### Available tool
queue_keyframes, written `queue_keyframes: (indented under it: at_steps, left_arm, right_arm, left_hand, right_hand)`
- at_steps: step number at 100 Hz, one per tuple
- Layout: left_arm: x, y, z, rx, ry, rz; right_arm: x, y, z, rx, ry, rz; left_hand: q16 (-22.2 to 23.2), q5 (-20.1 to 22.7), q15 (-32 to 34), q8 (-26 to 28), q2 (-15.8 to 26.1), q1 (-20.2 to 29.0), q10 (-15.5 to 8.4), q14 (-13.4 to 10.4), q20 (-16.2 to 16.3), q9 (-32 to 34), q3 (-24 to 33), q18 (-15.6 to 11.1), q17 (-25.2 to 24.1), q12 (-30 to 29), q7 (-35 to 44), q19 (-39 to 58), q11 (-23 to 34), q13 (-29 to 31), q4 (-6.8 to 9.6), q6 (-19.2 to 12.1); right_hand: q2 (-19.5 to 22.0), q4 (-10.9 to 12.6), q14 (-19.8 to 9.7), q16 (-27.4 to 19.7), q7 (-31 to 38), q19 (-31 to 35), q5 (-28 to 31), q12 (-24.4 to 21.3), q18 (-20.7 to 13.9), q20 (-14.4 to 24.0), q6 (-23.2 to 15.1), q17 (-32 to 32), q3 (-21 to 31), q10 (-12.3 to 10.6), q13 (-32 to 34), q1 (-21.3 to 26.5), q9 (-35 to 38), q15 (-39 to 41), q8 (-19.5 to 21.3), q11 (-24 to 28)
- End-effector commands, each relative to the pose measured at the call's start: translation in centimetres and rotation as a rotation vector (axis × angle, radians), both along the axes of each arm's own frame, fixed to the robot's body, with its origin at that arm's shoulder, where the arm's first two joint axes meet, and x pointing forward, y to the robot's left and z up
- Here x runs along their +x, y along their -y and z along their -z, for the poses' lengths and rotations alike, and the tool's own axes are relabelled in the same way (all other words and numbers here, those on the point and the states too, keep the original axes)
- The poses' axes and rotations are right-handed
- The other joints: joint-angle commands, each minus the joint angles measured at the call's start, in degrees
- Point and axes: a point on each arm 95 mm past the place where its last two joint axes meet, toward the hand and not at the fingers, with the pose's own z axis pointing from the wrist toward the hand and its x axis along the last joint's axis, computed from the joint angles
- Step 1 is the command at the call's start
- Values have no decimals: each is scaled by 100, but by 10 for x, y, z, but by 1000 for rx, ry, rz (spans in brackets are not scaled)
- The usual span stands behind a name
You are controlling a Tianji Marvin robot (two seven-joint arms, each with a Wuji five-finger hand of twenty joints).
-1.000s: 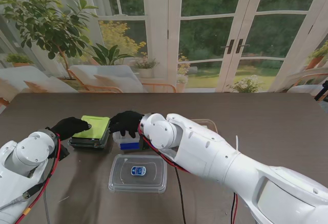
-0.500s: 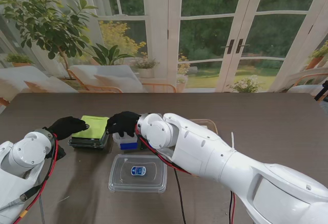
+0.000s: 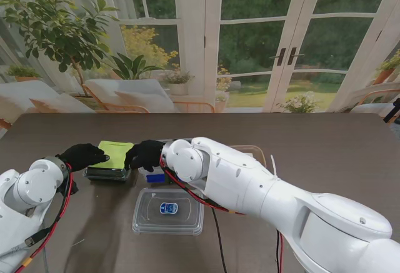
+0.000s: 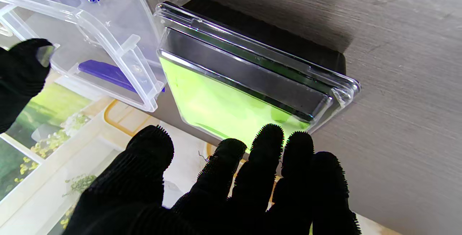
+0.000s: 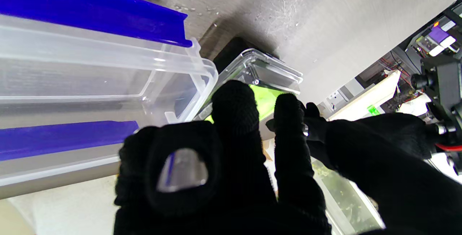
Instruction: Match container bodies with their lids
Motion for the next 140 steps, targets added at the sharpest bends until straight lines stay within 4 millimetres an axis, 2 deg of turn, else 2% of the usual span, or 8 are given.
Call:
queue_keyframes:
  at_steps: [1, 14, 23, 63, 90, 107, 119, 140]
  left_arm:
    - [0, 1, -1, 3, -13, 12]
    - [1, 1, -2, 19, -17, 17]
    - [1, 0, -2, 36, -26, 23]
    - [3, 0, 3, 60, -77, 33]
    - [3, -1, 3, 59, -75, 32]
    - [3, -2, 3, 52, -74, 31]
    - [3, -1, 2, 42, -77, 29]
    - [1, 1, 4, 35, -82, 35]
  right_arm:
    - [-4, -5, 3, -20, -11, -25]
    - [-4, -6, 6, -39, -14, -34]
    - [-4, -6, 8, -53, -14, -40]
    - [-6, -11, 13, -128, 6, -80]
    - [-9, -16, 14, -167, 62, -104]
    - [-9, -18, 15, -210, 90, -125]
    - [-9, -19, 17, -238, 106, -137]
    - [-10, -20, 20, -256, 122, -149]
  left_hand:
    - [130, 71, 215, 41, 117, 49, 177, 329, 186, 170, 126, -92, 42, 177, 47, 409, 101, 201, -10, 92]
    - [460, 83, 711, 43, 124, 72, 218, 420, 379, 303, 130, -39, 186, 641, 52, 650, 324, 297, -12, 101]
    - [756, 102, 1089, 45, 124, 67, 247, 487, 700, 372, 136, -9, 304, 1102, 58, 791, 533, 371, -10, 100]
    - [926, 66, 1375, 41, 145, 34, 263, 544, 1027, 423, 101, 36, 463, 1426, 45, 875, 772, 505, -8, 105]
    - [968, 44, 1437, 38, 153, 37, 277, 570, 1134, 376, 99, 55, 483, 1523, 39, 881, 865, 510, -9, 95]
    - [965, 5, 1424, 33, 152, 41, 284, 575, 1165, 358, 89, 61, 483, 1525, 24, 859, 887, 504, -9, 83]
    - [965, 31, 1423, 36, 161, 34, 284, 575, 1178, 356, 80, 65, 483, 1520, 35, 848, 910, 504, -8, 70]
    - [960, 12, 1413, 33, 163, 42, 275, 567, 1188, 329, 65, 55, 465, 1500, 29, 825, 925, 497, -7, 28]
  right_hand:
    - [-108, 116, -154, 125, -22, 488, -145, 194, 196, 93, -213, 2421, 314, -124, 205, 61, 323, 359, -80, 228]
    - [-104, 114, -192, 208, -56, 539, -146, 322, 207, 65, -235, 2492, 322, -153, 205, 41, 423, 501, -96, 350]
    - [-90, 118, -230, 238, -83, 563, -161, 365, 189, 50, -233, 2537, 321, -175, 207, 24, 438, 555, -108, 374]
    - [32, 153, -401, 326, -130, 648, -266, 484, 100, -25, -276, 2658, 180, -272, 212, -170, 453, 688, -124, 407]
    - [153, 244, -787, 203, -273, 581, -211, 737, -319, -100, -554, 2424, 31, -538, 238, -378, -273, 452, -190, 478]
    - [250, 279, -1154, 96, -412, 503, -281, 959, -694, -115, -751, 2251, -108, -789, 260, -506, -979, 291, -243, 623]
    - [289, 296, -1272, -20, -423, 424, -323, 1074, -890, -89, -871, 2027, -171, -908, 267, -551, -1424, 128, -241, 732]
    - [293, 302, -1301, -185, -399, 315, -319, 1100, -1017, -41, -954, 1766, -201, -954, 273, -560, -1755, -73, -226, 784]
